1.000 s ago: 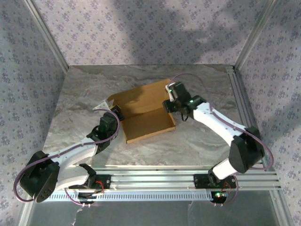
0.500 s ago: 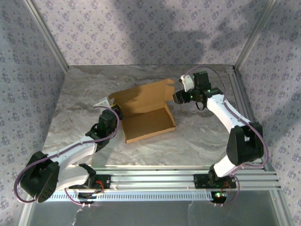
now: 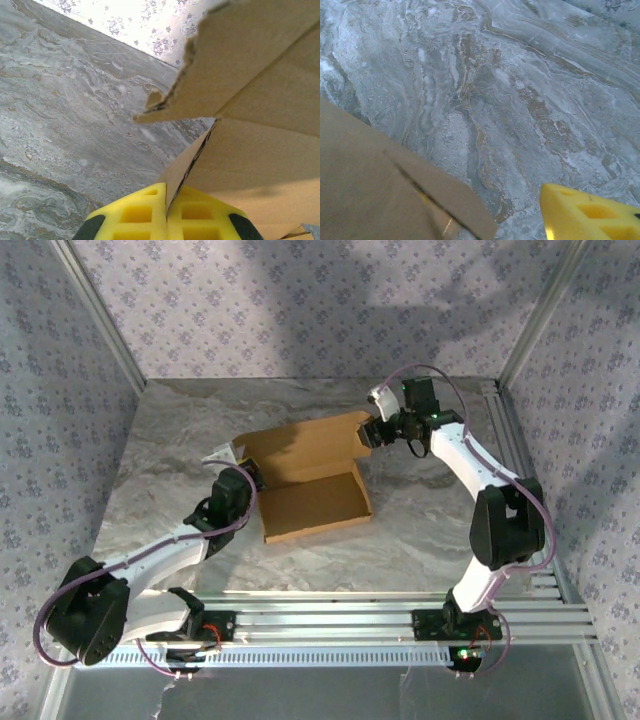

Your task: Fold the paper box

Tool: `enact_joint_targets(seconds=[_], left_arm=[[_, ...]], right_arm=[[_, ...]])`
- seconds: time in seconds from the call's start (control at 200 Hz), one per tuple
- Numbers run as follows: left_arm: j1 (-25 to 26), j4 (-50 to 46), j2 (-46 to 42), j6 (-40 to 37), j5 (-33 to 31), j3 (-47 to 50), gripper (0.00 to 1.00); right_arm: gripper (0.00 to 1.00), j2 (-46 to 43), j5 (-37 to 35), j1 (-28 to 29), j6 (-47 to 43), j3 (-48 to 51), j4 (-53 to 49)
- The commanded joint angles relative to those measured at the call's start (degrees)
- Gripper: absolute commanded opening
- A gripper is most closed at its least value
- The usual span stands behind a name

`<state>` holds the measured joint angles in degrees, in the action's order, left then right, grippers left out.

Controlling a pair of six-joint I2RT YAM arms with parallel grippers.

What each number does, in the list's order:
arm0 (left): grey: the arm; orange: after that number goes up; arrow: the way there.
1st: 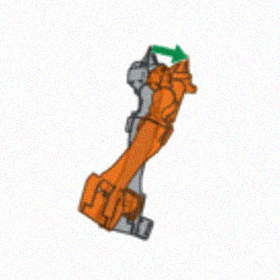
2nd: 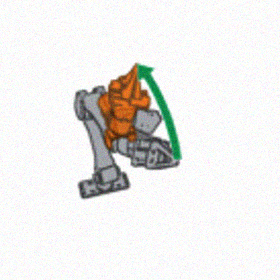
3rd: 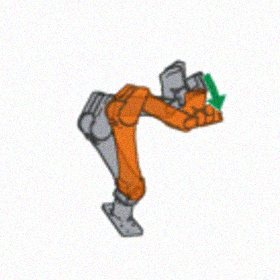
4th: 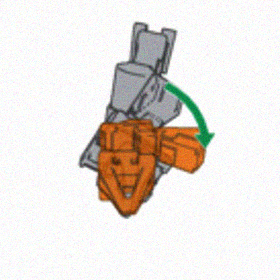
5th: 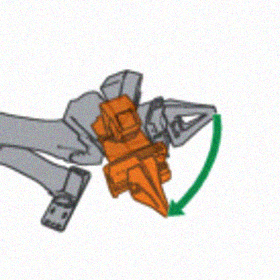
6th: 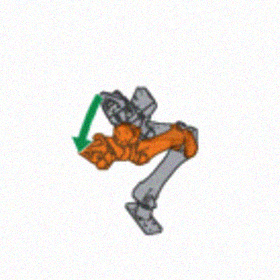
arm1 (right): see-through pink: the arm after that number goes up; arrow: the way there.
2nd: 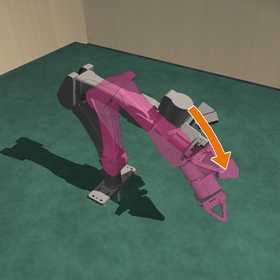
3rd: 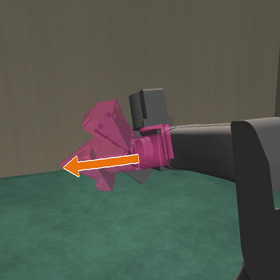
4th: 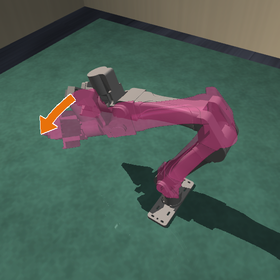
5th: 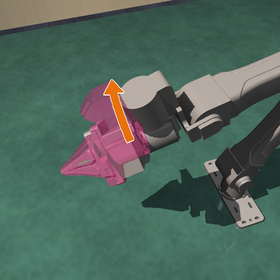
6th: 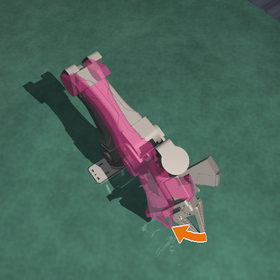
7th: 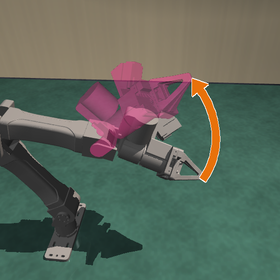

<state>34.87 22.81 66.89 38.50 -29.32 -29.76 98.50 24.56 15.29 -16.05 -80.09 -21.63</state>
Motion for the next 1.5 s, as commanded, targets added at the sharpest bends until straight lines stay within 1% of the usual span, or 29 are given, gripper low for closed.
enact_joint_targets(seconds=[0.0,0.14,0.23,0.4,0.505,0.61,0.715,0.914,0.929,1.014,1.129,1.219,1.379,1.494], left_arm=[[-0.19,-1.44,0.91,-0.93,0.66,-1.77,0.0],[-0.19,-1.3,1.31,-0.84,0.65,-2.14,0.0],[-0.19,-1.41,1.65,-0.78,0.67,-2.47,0.0],[-0.27,-1.89,2.53,0.12,0.49,-3.36,0.0],[-0.22,-2.03,2.88,0.6,0.72,-3.88,0.0],[-0.24,-1.98,3.28,0.93,0.66,-4.33,0.0],[-0.28,-1.29,4.07,1.39,0.6,-4.69,0.0],[-0.26,1.05,5.61,3.35,0.67,-4.69,0.0],[-0.32,1.2,5.62,3.4,0.61,-4.62,0.0],[-0.18,2.61,5.08,4.28,0.58,-3.86,0.0],[-0.22,4.47,3.52,5.24,0.3,-2.3,0.0],[-0.13,5.57,2.01,5.74,0.28,-0.75,0.0],[0.28,8.06,-0.28,7.59,0.59,3.6,0.0],[0.88,9.19,-2.02,9.06,0.23,6.51,0.0]], right_arm=[[0.57,0.56,2.16,1.1,-0.62,-1.01,-1.79],[0.46,-0.72,1.27,2.95,0.62,0.81,-0.54],[0.36,-2.12,-0.87,4.61,1.87,2.29,0.51],[0.18,-4.31,-7.72,7.05,5.7,3.92,0.69],[0.1,-5.97,-11.72,8.02,8.5,5.87,2.04],[0.0,-6.41,-15.44,9.15,11.59,6.61,2.38],[0.0,-6.01,-19.75,10.7,15.76,7.3,3.26],[0.0,-7.25,-27.02,13.35,26.76,11.28,10.11],[0.0,-7.55,-27.83,13.66,27.37,13.35,10.67],[0.0,-9.62,-32.36,16.09,31.28,16.37,14.61],[0.0,-12.73,-38.61,20.09,33.74,20.4,19.56],[0.0,-14.75,-41.25,22.0,35.3,24.09,23.45],[0.0,-17.39,-44.96,26.08,34.91,32.12,32.57],[0.0,-18.33,-47.93,28.62,35.7,36.16,36.88]])
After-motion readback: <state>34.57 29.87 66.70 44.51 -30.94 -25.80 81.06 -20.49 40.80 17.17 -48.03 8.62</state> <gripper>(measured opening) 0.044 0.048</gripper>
